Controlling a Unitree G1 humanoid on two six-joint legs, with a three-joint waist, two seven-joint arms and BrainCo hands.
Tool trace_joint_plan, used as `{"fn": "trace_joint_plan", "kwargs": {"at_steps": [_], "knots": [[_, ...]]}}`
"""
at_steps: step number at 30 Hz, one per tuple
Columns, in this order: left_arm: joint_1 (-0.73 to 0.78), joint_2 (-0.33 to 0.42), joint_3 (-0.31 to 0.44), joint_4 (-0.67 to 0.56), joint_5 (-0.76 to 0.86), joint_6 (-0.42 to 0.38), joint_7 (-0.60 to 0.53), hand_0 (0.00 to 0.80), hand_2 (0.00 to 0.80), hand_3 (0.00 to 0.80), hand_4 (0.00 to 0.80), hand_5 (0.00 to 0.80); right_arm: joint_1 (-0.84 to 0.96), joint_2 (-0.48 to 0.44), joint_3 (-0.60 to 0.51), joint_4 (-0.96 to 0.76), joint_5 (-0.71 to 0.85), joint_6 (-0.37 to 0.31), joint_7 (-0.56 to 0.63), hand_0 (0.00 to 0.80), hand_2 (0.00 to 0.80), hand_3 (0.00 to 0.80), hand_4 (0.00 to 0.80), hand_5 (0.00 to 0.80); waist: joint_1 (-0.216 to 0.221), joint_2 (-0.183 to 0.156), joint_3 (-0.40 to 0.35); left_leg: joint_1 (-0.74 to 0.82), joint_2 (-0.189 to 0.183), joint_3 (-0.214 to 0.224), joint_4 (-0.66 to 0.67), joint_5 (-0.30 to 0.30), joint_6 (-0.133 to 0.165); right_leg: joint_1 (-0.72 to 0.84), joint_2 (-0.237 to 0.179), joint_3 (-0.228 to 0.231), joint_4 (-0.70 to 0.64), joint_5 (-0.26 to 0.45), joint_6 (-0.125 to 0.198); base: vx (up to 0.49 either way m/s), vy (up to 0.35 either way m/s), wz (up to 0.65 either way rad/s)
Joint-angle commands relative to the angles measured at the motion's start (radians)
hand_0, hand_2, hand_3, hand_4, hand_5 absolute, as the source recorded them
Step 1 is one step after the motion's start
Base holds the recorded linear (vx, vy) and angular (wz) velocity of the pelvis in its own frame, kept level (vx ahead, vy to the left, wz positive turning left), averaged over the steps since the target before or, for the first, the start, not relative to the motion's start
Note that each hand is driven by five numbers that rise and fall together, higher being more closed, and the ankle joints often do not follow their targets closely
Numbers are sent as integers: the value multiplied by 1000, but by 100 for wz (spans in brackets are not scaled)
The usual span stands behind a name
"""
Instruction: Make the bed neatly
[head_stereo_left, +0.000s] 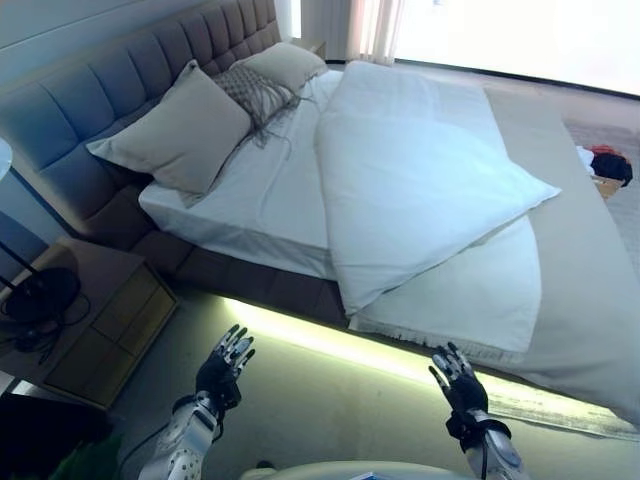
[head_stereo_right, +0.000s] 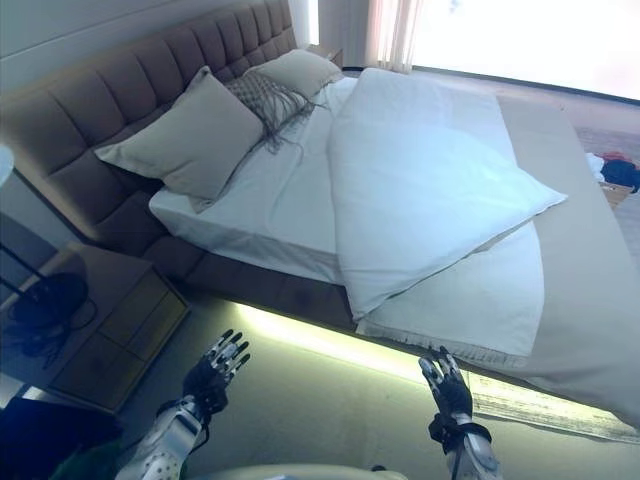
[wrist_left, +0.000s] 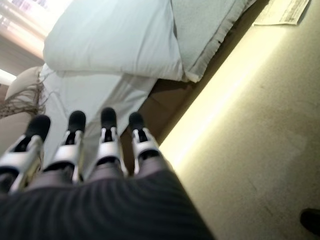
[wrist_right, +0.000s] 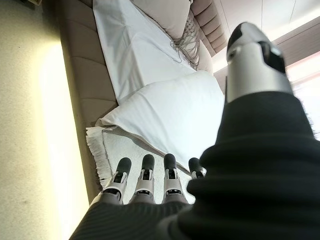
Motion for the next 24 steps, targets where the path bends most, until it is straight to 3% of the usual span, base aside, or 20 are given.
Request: {"fn": "trace_joint_plan", "kwargs": {"at_steps": [1,6,14,15,18,21,24], "knots": [[-60,24,35,-15,26,-23,-14,0,0,0,0,0,-43,10,-17,-70,-3,-54,-6,0,0,0,0,0,-12,-18,0,-8,-4,19,5,2,26,-44,22,-5,13,53,-14,0,0,0],[-38,17,59,-13,24,-25,-25,0,0,0,0,0,-34,16,-16,-68,5,-54,-14,0,0,0,0,0,-5,-20,0,6,-8,20,5,-6,32,-26,23,-5,8,49,-15,18,3,6],[-37,13,34,-20,58,-20,5,0,0,0,0,0,-27,19,-8,-79,-4,-12,-19,0,0,0,0,0,-7,-27,-2,19,-5,22,42,-20,28,-19,23,19,10,49,-19,10,-1,3],[-32,11,35,-23,53,-22,5,0,0,0,0,0,-27,18,-5,-82,-5,-3,-14,0,0,0,0,0,-3,-35,3,-1,-7,14,106,-36,22,-20,19,29,14,52,-22,-2,-38,-4],[-9,14,44,-55,37,-26,-12,0,0,0,0,0,-28,0,13,-94,-16,-9,-3,0,0,0,0,0,15,-40,34,-67,-9,-46,243,-12,9,-30,18,44,35,59,-31,-34,1,-11],[-26,15,36,-30,30,-30,-18,0,0,0,0,0,-50,-13,11,-65,6,-27,11,0,0,0,0,0,4,-29,49,-41,-7,-17,172,-35,21,-41,12,46,37,65,-28,-39,115,-17],[-31,9,29,-31,9,-21,-18,0,0,0,0,0,-31,-21,-10,-88,8,4,17,0,0,0,0,0,-6,-18,36,-22,-14,-26,137,-37,22,-35,1,53,22,66,-18,52,121,-16]]}}
